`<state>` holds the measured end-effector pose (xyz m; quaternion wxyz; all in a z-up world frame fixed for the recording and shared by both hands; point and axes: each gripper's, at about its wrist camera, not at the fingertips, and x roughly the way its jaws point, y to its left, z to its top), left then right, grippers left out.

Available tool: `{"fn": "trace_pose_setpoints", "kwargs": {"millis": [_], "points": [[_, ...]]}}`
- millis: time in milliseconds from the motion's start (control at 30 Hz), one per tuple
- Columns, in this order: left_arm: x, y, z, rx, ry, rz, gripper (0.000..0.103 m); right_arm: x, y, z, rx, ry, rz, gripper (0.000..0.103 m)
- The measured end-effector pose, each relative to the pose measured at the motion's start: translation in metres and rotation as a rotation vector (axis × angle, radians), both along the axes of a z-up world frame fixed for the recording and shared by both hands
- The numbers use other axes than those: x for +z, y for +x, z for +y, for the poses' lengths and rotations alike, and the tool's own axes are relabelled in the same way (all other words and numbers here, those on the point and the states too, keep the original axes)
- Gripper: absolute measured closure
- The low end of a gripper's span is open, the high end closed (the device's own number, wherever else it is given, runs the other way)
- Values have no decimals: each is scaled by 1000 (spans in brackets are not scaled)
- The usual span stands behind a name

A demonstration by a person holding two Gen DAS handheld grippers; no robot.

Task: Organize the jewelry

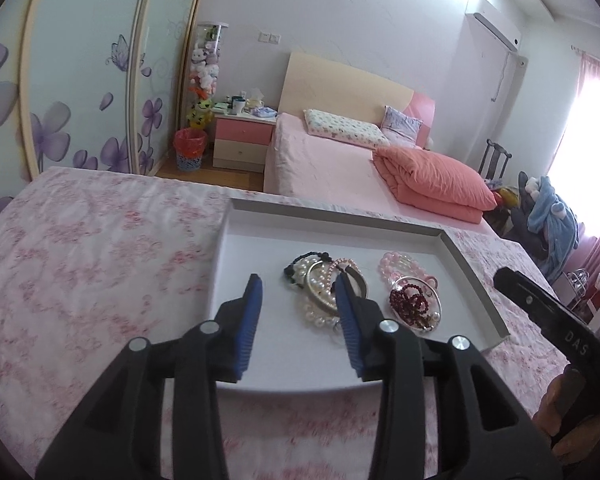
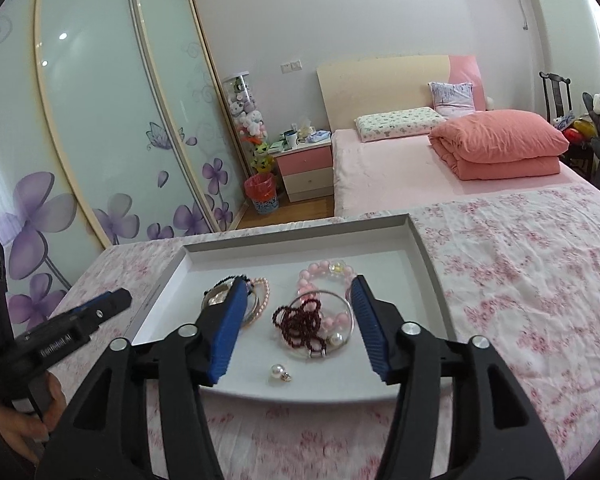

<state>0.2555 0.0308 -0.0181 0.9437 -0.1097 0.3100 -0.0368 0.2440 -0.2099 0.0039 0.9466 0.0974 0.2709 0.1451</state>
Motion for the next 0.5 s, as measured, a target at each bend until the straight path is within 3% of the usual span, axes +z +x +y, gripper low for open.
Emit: {"fn": "trace_pose_setpoints", "kwargs": {"millis": [200,500], "points": [[5,-38,6,5,4,-18,48,3,-29,-5,4,-6,-3,33],[11,-98,-3,-5,79,-87,26,5,-80,0,15,-67,-55,12]]}}
